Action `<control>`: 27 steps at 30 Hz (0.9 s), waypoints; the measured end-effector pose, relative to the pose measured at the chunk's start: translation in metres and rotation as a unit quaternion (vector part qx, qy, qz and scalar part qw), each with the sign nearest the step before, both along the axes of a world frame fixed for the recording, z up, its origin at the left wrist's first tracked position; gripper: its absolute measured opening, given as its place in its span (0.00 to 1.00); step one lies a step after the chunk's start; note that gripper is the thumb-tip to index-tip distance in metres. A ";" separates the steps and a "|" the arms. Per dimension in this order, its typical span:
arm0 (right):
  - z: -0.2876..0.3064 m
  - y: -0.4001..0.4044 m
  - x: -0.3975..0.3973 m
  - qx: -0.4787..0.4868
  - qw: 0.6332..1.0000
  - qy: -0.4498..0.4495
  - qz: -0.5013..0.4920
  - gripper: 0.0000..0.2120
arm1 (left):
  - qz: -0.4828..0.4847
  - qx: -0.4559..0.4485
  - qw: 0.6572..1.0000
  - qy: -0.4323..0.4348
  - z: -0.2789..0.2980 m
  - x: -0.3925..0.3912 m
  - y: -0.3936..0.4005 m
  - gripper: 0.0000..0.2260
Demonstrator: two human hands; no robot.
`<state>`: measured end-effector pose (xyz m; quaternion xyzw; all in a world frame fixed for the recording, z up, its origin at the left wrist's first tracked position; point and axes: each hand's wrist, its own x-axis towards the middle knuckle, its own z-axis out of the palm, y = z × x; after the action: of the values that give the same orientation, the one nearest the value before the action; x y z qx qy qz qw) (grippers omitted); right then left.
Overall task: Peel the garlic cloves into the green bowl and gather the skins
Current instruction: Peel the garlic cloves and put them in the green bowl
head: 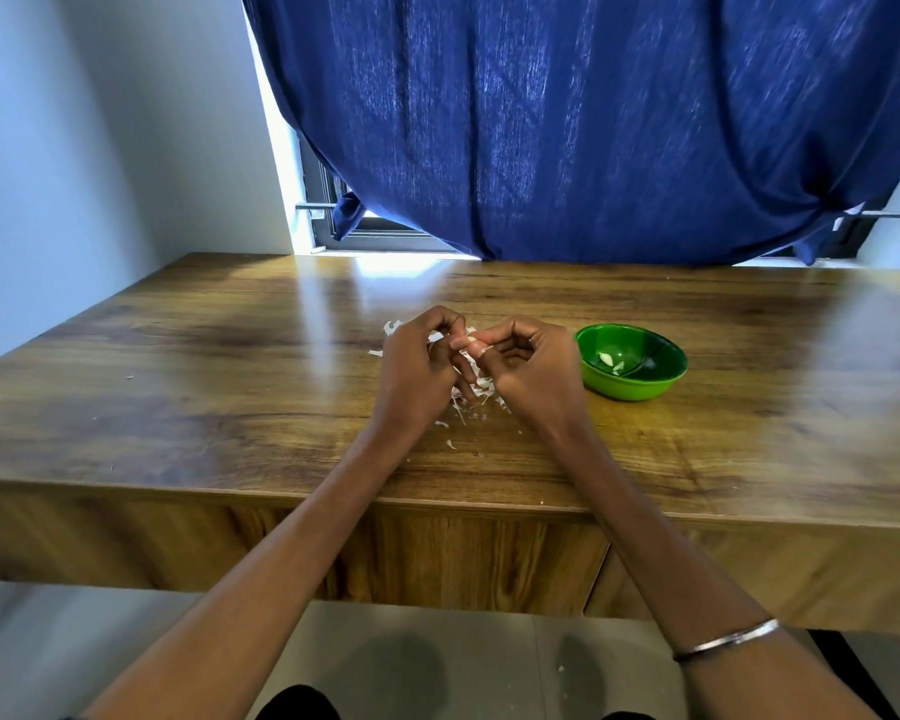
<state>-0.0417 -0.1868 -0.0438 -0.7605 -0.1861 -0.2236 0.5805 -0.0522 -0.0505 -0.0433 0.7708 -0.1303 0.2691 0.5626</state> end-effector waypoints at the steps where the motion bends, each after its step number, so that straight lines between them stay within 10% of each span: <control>1: 0.000 0.001 0.000 0.007 1.000 -0.003 0.004 0.04 | 0.013 0.007 1.000 -0.015 0.001 -0.002 -0.001 0.13; 11: 0.001 0.005 -0.002 0.065 0.998 0.014 0.017 0.03 | 0.112 0.080 0.981 -0.134 0.001 -0.002 -0.005 0.11; 27: 0.004 -0.002 0.001 0.177 0.965 0.172 0.084 0.07 | 0.011 -0.095 0.995 0.005 0.004 -0.004 0.001 0.04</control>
<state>-0.0409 -0.1887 -0.0397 -0.6540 -0.1042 -0.0691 0.7461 -0.0559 -0.0494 -0.0392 0.7164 -0.0927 0.2828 0.6310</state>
